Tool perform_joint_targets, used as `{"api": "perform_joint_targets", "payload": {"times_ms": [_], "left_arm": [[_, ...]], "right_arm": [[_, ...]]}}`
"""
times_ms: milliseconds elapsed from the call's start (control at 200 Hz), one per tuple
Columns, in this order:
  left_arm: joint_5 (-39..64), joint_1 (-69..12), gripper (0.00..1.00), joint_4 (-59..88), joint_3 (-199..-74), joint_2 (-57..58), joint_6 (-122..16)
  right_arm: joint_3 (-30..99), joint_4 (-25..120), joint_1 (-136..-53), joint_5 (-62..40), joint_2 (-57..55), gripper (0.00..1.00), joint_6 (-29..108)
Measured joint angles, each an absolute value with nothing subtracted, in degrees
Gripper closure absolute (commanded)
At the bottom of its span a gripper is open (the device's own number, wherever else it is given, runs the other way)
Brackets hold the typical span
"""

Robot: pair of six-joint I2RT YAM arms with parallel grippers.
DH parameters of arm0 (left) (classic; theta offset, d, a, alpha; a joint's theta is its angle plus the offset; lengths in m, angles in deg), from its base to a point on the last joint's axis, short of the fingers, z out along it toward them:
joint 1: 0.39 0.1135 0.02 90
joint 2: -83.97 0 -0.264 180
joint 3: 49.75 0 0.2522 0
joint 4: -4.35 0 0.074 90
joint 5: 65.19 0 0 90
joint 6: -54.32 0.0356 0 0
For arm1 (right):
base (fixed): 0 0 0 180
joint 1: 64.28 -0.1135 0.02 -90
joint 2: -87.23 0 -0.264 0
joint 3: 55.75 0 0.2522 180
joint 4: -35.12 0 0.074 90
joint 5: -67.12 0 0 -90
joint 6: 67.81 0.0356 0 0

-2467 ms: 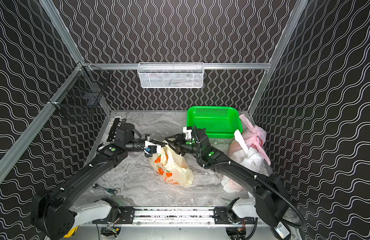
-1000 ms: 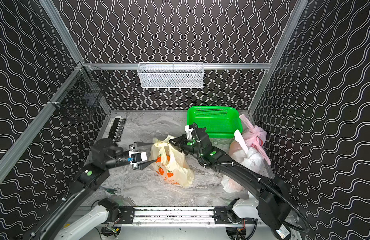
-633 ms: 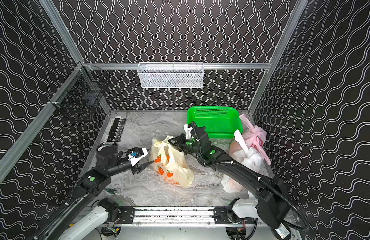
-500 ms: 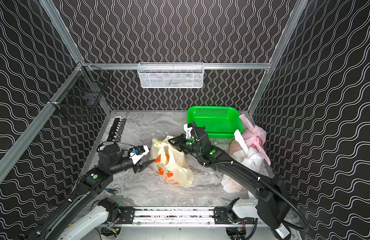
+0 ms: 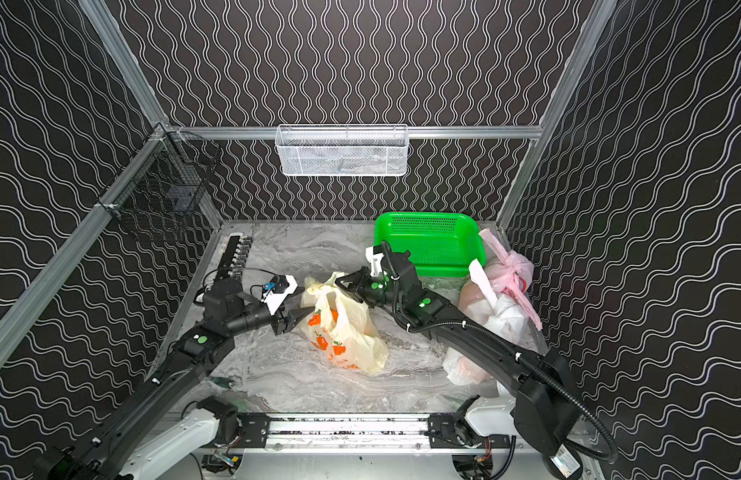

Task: Place the oranges into plastic bags & tie knots
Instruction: Tie the plastic bag at the center of the board.

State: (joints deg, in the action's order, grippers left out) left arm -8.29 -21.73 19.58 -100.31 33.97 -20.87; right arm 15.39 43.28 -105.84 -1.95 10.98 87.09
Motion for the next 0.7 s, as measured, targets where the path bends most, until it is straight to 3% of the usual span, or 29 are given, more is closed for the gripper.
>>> {"api": "perform_joint_targets", "payload": {"times_ms": [315,701], "left_arm": [[-11.7,-19.4,0.38,16.2,-100.2,32.4,-23.7],[-16.3,-18.7,0.49,13.0,-101.1,29.3,-26.3]], "right_arm": [[15.8,43.8,-106.2,-1.1,10.5,1.00,87.0],[16.1,43.8,-106.4,-0.9,10.1,1.00,86.6]]}}
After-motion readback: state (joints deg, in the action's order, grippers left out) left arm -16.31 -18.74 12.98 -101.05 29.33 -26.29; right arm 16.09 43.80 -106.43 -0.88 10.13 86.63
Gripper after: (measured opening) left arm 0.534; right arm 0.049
